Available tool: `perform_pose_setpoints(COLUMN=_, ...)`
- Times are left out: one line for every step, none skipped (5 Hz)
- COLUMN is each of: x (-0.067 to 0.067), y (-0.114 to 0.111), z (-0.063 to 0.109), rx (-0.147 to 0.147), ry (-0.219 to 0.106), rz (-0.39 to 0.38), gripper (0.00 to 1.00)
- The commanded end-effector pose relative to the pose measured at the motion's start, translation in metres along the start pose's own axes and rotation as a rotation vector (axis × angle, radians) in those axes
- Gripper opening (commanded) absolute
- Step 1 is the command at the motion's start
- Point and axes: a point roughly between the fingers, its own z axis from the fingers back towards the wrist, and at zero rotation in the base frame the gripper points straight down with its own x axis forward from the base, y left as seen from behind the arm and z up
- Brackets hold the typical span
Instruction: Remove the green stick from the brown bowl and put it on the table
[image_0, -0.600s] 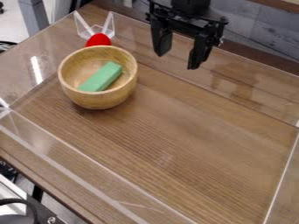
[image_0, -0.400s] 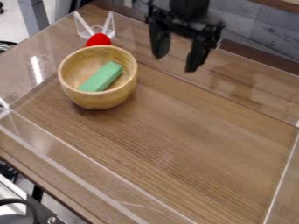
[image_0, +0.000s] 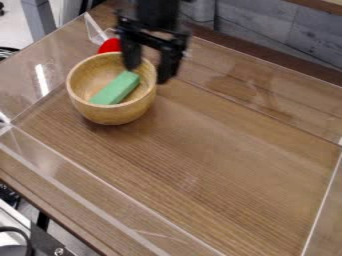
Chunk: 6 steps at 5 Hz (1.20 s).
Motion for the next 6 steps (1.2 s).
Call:
perform_pose_setpoints(x=-0.002, y=0.026, z=0.01, rx=0.014, ry=-0.082, rz=-0.027, gripper=1.0)
perform_pose_setpoints(x=-0.001, y=0.047, z=0.001, rx=0.016, ry=-0.095, rz=0.0, gripper=1.0)
perform_pose_setpoints(x=0.001, y=0.057, z=-0.011, rx=0.013, ry=-0.093, rz=0.027, gripper=1.0)
perform_pose_setpoints(x=0.006, y=0.066, z=-0.02, rx=0.01, ry=-0.099, rz=0.064, gripper=1.0)
perform_pose_setpoints(x=0.011, y=0.072, z=-0.028, rx=0.01, ry=-0.097, rz=0.087, gripper=1.0)
perform_pose_setpoints(x=0.016, y=0.077, z=-0.033, rx=0.012, ry=-0.096, rz=0.098, gripper=1.0)
